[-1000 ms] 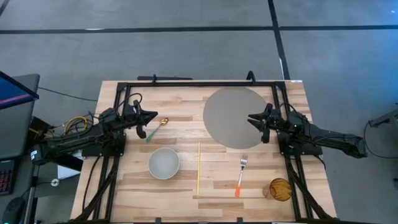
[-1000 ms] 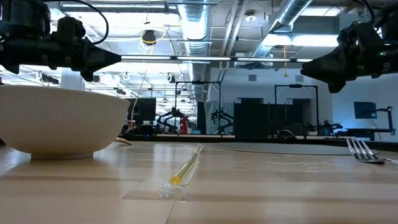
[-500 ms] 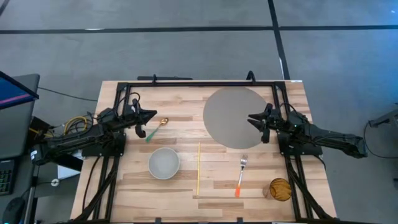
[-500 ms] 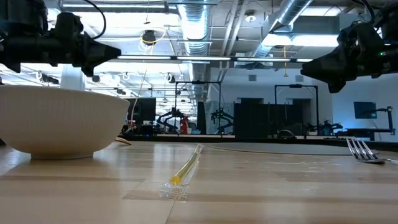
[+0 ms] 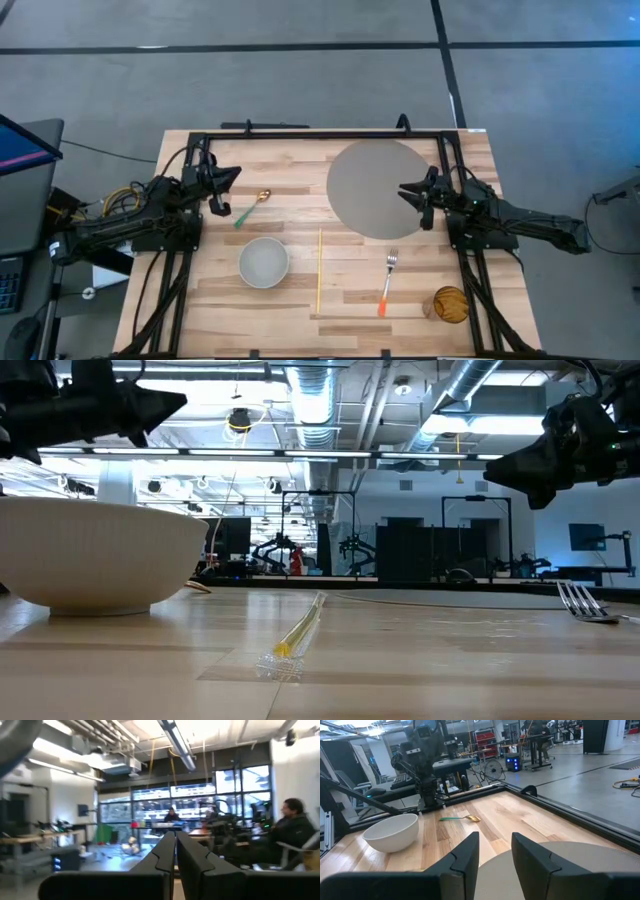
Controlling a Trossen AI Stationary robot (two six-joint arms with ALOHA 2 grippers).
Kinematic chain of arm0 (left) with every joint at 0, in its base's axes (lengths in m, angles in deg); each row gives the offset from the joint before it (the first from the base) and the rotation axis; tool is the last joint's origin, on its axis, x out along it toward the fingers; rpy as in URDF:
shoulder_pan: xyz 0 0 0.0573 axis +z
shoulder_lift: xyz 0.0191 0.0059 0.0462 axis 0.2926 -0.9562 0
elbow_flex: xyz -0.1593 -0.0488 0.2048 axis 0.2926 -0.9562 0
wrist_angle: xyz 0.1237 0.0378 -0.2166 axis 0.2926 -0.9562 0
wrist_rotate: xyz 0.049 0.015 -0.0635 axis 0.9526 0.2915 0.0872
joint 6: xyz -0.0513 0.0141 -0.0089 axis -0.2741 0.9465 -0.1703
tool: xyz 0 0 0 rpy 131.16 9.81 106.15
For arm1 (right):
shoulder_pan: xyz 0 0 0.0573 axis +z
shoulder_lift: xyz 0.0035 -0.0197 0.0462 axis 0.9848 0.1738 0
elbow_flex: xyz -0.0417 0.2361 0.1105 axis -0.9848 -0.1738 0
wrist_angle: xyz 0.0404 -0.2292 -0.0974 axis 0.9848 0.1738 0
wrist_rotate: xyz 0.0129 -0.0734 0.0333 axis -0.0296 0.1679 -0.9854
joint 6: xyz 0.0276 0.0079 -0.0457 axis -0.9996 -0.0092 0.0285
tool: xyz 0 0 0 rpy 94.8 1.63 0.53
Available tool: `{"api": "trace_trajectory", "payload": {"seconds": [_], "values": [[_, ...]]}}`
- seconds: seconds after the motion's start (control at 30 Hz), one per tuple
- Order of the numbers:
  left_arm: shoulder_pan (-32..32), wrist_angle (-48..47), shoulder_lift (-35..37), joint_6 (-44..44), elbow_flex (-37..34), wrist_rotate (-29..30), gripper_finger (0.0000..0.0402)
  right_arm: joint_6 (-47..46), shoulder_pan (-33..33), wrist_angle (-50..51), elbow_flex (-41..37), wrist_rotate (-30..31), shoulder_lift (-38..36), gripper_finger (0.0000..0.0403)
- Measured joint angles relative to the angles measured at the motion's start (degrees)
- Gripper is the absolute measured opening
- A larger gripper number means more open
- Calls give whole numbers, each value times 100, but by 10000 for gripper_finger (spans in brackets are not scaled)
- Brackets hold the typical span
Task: Pick & Place Utensil
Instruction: Put the gray bowl on the gray mat
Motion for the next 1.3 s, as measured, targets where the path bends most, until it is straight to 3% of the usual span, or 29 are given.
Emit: {"api": "trace_trajectory", "payload": {"seconds": [0.3,0.53,0.8,1.3], "values": [[51,-41,-874,168,649,178,83,-1,-1,-1,-1,0,0,109],[51,-470,-1893,333,1669,483,123,-2,0,0,-2,0,0,109],[64,-2547,-2599,594,2900,532,122,-1,-2,-2,-1,0,-1,109],[163,-3618,-2625,293,2982,544,121,-1,0,0,-1,0,-1,109]]}}
